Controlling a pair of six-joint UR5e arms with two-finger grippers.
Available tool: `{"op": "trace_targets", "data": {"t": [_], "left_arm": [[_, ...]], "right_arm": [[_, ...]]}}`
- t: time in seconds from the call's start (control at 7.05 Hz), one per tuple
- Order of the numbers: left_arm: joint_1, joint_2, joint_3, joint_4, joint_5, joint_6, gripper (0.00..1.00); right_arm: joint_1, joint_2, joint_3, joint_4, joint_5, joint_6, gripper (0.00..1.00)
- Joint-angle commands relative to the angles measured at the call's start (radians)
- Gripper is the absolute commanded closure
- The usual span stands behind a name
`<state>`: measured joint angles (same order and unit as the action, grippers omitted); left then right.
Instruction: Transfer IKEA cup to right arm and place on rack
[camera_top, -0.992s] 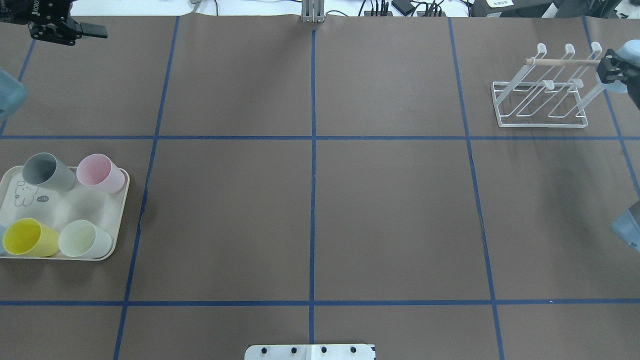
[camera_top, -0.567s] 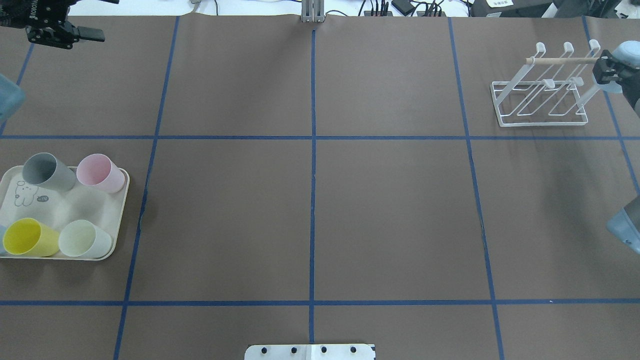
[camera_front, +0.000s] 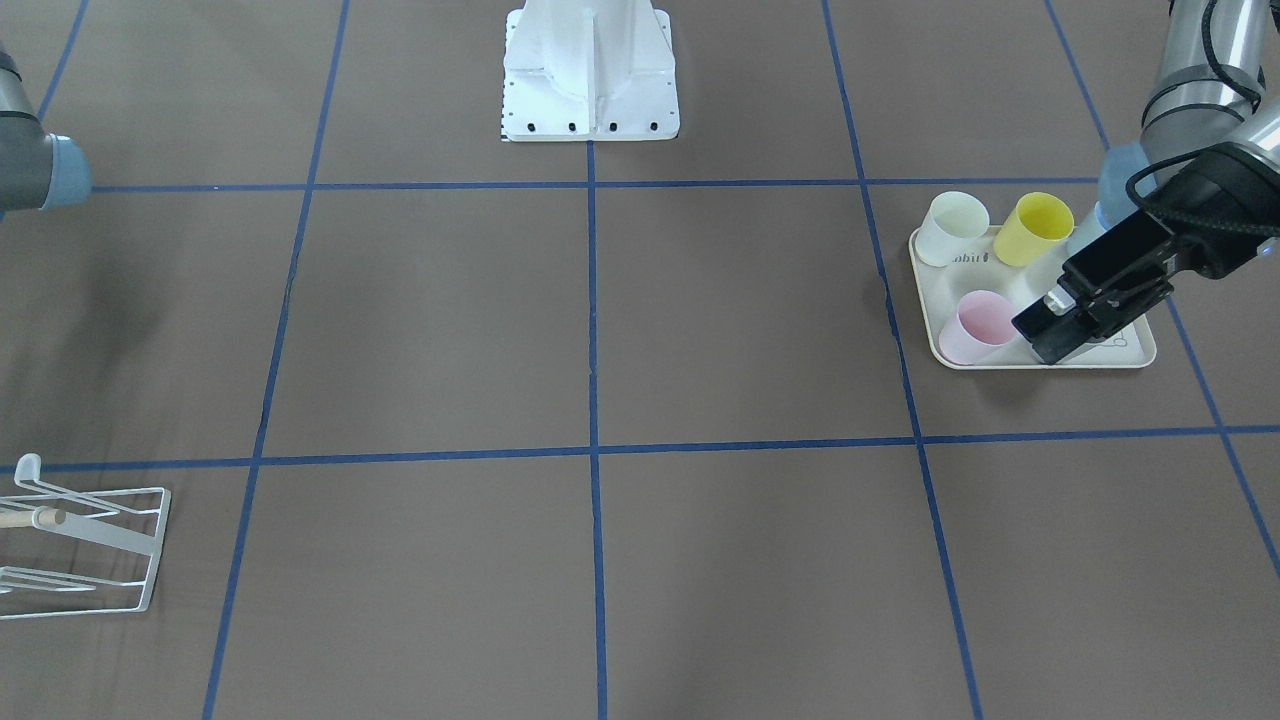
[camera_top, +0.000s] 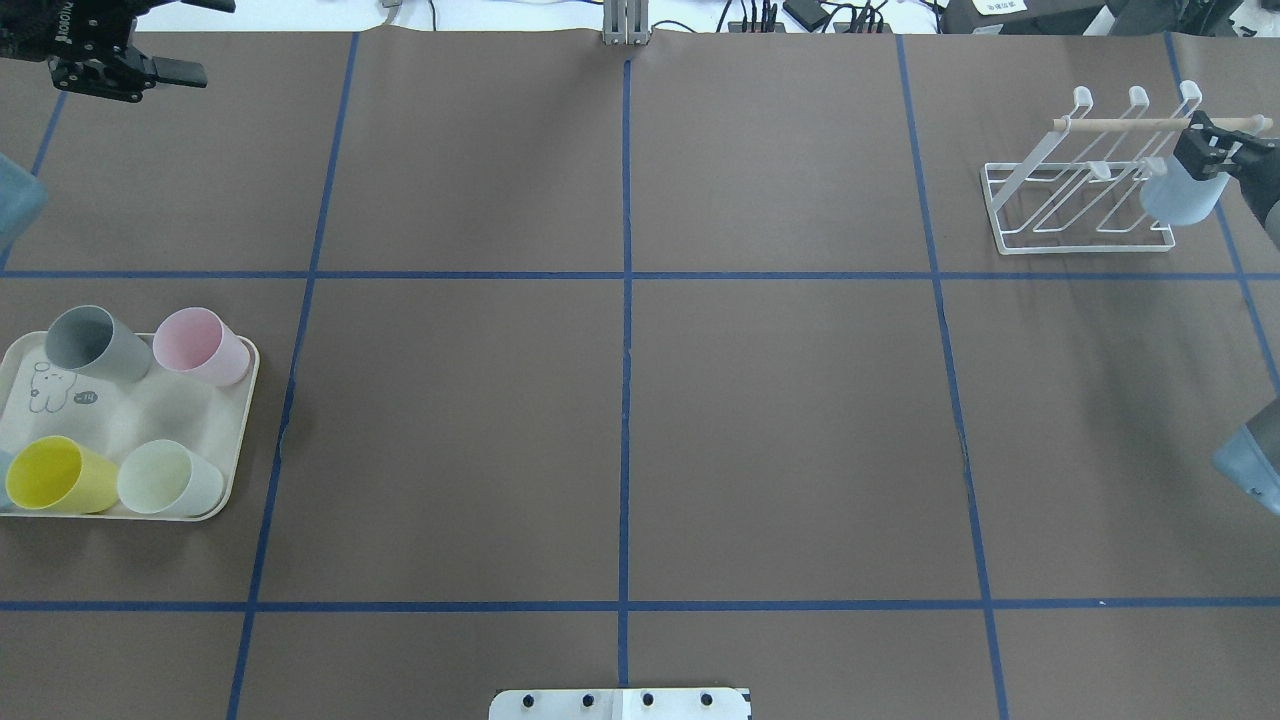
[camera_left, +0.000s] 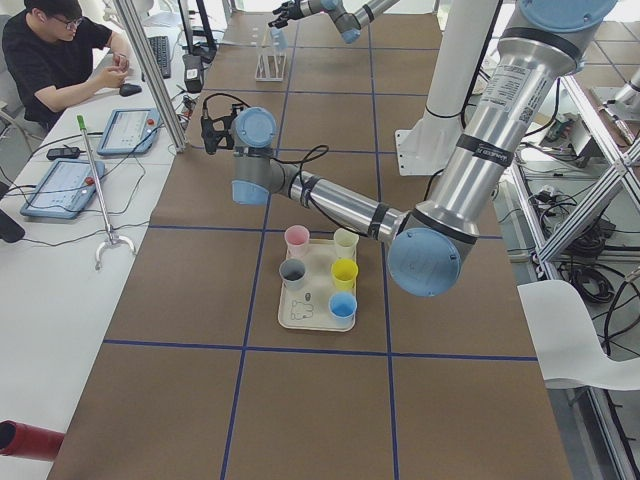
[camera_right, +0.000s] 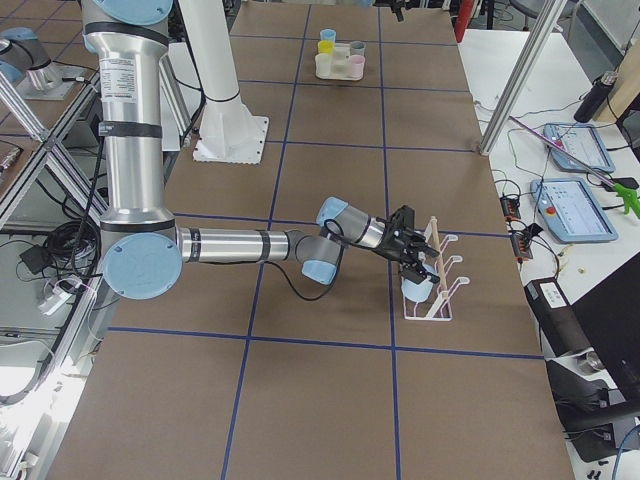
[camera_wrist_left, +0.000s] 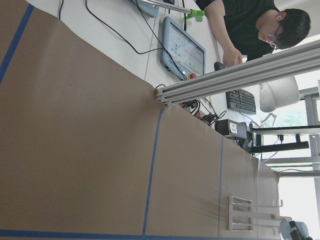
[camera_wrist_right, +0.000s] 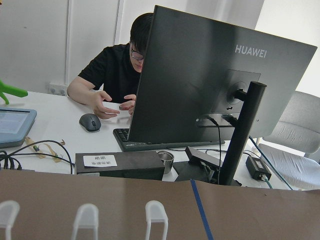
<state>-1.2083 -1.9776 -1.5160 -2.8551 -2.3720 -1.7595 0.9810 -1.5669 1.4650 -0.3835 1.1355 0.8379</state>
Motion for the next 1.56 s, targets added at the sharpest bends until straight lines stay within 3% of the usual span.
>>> {"op": "trace_targets", "data": {"t": [0.0, 0.28, 0.57, 0.85, 1.13, 1.28, 1.42], "left_arm": [[0.001, 0.0, 0.0, -0.001, 0.0, 0.0, 0.02], [-0.004, -0.003, -0.003, 0.002, -0.007, 0.0, 0.01], [-0.034, 0.012, 0.007, 0.006, -0.023, 0.11, 0.01], [-0.086, 0.042, -0.012, 0.202, -0.023, 0.428, 0.01], [-0.106, 0.11, -0.012, 0.325, -0.004, 0.718, 0.01], [-0.102, 0.144, -0.027, 0.357, 0.081, 0.814, 0.0], [-0.074, 0.178, -0.048, 0.409, 0.24, 0.933, 0.0]], "right_arm": [[-0.001, -0.002, -0.005, 0.024, 0.006, -0.003, 0.0], [0.004, -0.01, 0.053, 0.023, 0.039, -0.003, 0.0], [0.007, -0.086, 0.222, -0.03, 0.168, 0.0, 0.0], [0.005, -0.123, 0.384, -0.185, 0.235, 0.015, 0.0], [0.005, -0.119, 0.409, -0.193, 0.353, 0.108, 0.0], [0.004, -0.102, 0.42, -0.193, 0.422, 0.221, 0.0], [0.004, -0.073, 0.423, -0.198, 0.447, 0.318, 0.0]]}}
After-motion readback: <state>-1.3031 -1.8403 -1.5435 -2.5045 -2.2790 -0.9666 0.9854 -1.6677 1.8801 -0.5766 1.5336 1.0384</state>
